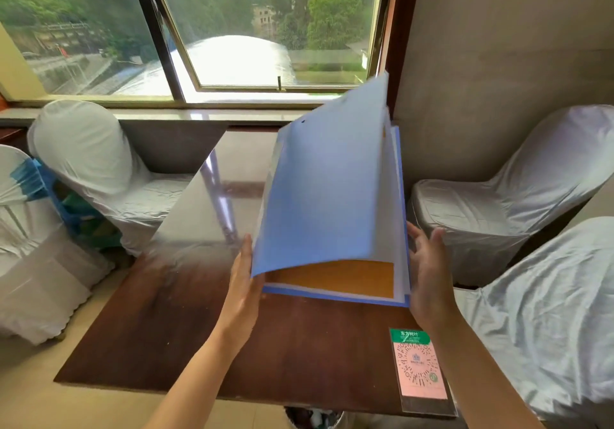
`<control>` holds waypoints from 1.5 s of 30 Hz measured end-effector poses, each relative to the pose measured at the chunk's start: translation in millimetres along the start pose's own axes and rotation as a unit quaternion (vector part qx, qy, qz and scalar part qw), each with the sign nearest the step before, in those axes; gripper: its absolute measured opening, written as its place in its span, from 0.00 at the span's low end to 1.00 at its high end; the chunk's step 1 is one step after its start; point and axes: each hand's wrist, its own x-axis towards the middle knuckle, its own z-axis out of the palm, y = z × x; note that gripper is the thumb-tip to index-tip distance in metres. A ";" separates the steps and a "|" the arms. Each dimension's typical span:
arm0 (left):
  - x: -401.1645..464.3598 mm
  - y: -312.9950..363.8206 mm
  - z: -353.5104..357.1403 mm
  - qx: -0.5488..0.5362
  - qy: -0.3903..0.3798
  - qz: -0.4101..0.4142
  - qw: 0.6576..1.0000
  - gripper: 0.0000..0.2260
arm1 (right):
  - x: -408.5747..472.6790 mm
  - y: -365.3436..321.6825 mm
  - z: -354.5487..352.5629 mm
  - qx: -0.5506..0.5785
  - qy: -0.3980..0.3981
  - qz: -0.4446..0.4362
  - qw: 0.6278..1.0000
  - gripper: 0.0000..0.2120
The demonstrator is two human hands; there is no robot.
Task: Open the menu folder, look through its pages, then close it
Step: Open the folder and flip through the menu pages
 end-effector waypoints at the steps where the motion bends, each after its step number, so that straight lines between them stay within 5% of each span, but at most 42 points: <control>1: -1.5 2.3 1.4 -0.079 0.018 -0.054 0.995 0.49 | -1.6 0.2 -0.5 -0.028 0.004 0.003 1.000 0.17; 3: -2.6 5.7 -1.4 -0.213 0.051 -0.102 0.970 0.31 | -4.4 1.7 -2.9 -0.063 0.022 -0.007 0.998 0.19; 5: 1.7 8.0 -6.7 -0.274 0.055 -0.117 0.953 0.25 | -6.4 1.6 -5.8 -0.060 0.031 -0.031 0.997 0.26; 13: 4.6 24.5 -36.0 -0.177 -0.080 -0.187 0.963 0.04 | -2.1 -21.5 -25.3 -0.101 0.030 -0.083 0.991 0.26; 16: -2.8 24.9 -30.5 -0.287 -0.044 -0.217 0.932 0.15 | -0.6 -19.3 -34.6 -0.081 0.018 -0.048 0.995 0.25; 23: -7.0 20.4 -23.0 -0.339 -0.008 -0.219 0.915 0.18 | 2.6 -24.5 -58.1 -0.085 -0.099 0.001 0.991 0.38; 30: -10.3 11.7 -13.0 -0.410 0.000 -0.202 0.889 0.21 | 7.1 -29.1 -40.8 -0.198 0.005 -0.062 0.978 0.37; 33: -14.0 8.9 -5.2 -0.429 -0.008 -0.206 0.879 0.23 | 17.4 -29.8 -28.3 -0.332 0.082 -0.069 0.937 0.47; 36: -16.2 8.6 2.6 -0.442 -0.007 -0.202 0.874 0.22 | 26.8 -25.5 -11.9 -0.528 0.125 -0.066 0.837 0.54; 41: -15.2 8.0 9.2 -0.432 0.008 -0.195 0.881 0.21 | 26.7 -17.7 20.1 -0.681 0.091 -0.132 0.714 0.39; 43: -16.0 7.5 11.2 -0.432 0.011 -0.197 0.880 0.22 | 22.7 -16.8 42.6 -0.673 0.049 -0.149 0.722 0.31; 45: -15.7 5.9 12.7 -0.430 0.013 -0.202 0.880 0.23 | 12.6 -17.6 70.4 -0.580 -0.036 -0.154 0.799 0.28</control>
